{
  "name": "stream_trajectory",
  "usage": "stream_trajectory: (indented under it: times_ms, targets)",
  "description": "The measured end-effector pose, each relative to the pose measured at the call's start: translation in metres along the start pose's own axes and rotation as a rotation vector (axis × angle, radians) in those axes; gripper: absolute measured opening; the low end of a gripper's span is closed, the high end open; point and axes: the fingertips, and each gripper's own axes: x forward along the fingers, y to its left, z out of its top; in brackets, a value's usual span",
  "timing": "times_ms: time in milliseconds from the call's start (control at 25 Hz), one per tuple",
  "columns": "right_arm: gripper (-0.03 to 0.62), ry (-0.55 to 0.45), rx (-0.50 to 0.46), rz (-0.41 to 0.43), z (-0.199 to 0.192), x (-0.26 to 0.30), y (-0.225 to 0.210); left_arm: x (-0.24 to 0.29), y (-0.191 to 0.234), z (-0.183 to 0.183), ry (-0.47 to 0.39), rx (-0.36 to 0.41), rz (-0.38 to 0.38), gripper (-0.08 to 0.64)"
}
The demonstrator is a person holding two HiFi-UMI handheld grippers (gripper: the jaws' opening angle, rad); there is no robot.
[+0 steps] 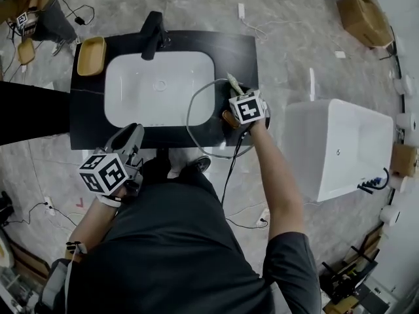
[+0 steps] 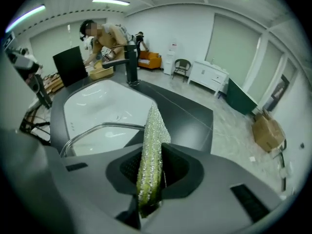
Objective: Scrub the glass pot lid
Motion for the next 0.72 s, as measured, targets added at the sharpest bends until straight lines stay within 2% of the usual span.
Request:
stream_trajectory:
  times_ms: [280, 400, 520, 720]
  targets:
    - [0.055, 0.037, -0.313, 0.132, 0.017, 0.018, 0.055, -0.002, -0.005, -0.003, -0.001, -0.004, -0.011, 0.069]
    - [0.055, 0.027, -0.483, 0.209, 0.022, 0.019, 0.087, -0.004, -0.006, -0.004, -0.001, -0.003, -0.008, 0.069]
    - [0.055, 0.02, -0.667, 0.279, 0.021, 0.014, 0.117, -0.005, -0.008, -0.005, 0.0, 0.005, -0.004, 0.07]
    - [0.055, -0.006, -0.892, 0.358, 0.01, 0.004, 0.154, -0.005, -0.009, -0.011, 0.006, 0.003, -0.004, 0.069]
